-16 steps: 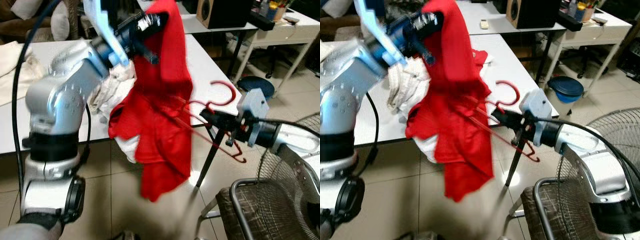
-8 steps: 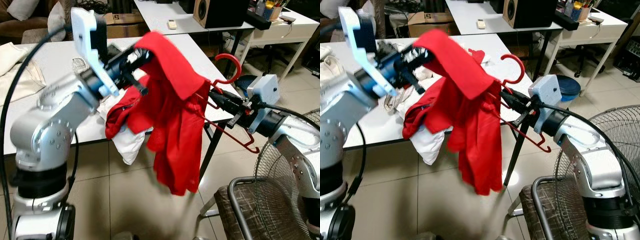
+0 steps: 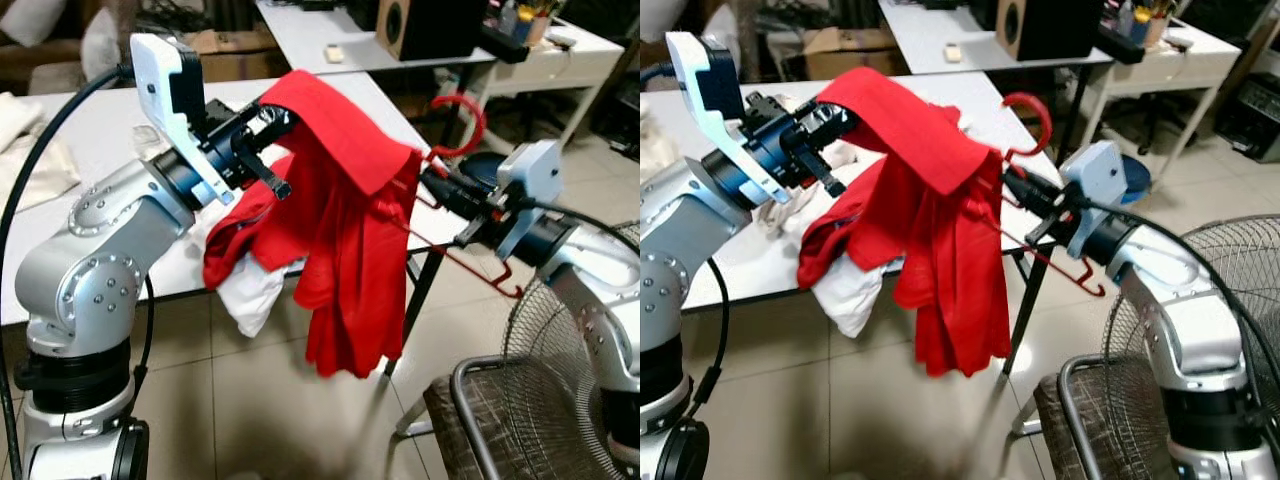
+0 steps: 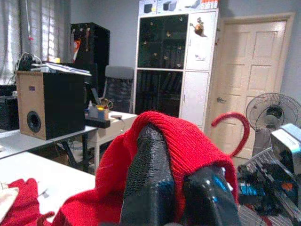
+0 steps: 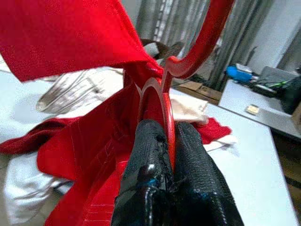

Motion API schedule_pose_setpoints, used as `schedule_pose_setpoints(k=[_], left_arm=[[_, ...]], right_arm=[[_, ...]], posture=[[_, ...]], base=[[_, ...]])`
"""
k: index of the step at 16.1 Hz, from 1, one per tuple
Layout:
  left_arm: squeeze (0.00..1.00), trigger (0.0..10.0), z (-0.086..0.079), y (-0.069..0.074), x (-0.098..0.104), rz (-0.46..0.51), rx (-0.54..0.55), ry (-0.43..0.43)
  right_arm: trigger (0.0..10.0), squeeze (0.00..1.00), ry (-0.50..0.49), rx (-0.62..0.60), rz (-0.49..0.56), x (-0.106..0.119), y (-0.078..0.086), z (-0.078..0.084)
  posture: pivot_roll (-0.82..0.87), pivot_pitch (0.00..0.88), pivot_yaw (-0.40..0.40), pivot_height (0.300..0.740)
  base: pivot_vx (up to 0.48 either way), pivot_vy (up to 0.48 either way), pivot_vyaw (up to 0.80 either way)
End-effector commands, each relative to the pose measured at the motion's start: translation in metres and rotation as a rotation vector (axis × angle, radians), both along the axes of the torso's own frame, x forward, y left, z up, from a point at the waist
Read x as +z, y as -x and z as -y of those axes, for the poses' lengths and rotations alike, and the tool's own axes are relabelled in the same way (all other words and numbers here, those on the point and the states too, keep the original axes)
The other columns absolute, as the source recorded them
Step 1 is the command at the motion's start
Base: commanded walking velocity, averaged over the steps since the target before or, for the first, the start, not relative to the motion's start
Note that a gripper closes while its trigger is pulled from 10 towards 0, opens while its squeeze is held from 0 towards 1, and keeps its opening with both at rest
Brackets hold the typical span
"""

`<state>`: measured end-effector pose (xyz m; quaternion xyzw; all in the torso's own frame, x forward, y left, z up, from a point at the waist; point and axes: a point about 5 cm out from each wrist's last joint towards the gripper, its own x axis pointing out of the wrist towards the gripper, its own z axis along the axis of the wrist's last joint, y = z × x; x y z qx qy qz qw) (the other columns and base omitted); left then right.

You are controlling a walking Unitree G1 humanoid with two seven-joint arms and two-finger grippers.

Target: Hang hanger

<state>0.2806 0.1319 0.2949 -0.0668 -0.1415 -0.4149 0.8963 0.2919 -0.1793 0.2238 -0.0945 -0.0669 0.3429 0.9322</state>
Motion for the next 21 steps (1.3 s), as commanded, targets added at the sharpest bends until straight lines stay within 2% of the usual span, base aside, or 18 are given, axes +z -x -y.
schedule_pose_setpoints(k=[1,6,8,11,21], left_arm=[[0.0,10.0,-0.0014,0.0011,0.0054,0.017,-0.002,0.007],[0.0,10.0,-0.0004,-0.0002,0.0021,0.003,0.006,0.004],[0.0,10.0,0.0,-0.0005,0.0015,-0.001,0.006,0.003],[0.0,10.0,0.0015,-0.0008,0.0017,0.0,0.005,0.004],[0.0,10.0,0.0044,-0.0005,0.0028,0.003,0.002,0.002]], right_arm=[[10.0,0.0,-0.012,-0.03,0.057,0.0117,-0.0009,0.0067],[10.0,0.0,-0.023,-0.023,0.056,0.012,0.0004,0.0064],[10.0,0.0,-0.036,-0.014,0.026,0.0094,0.0007,0.0056],[10.0,0.0,-0.035,-0.017,0.021,0.0087,0.0001,0.0057],[10.0,0.0,-0.025,-0.02,0.036,0.0085,-0.0004,0.0075]], posture=[[-0.1,0.0,-0.014,0.74],[-0.1,0.002,-0.014,0.74],[-0.1,0.002,-0.014,0.74],[-0.1,0.0,-0.016,0.74],[-0.1,0.0,-0.015,0.74]], base=[[0.307,0.0,0.0],[0.315,0.0,0.0],[0.33,0.0,0.0],[0.338,0.0,-0.71],[0.337,0.0,0.0]])
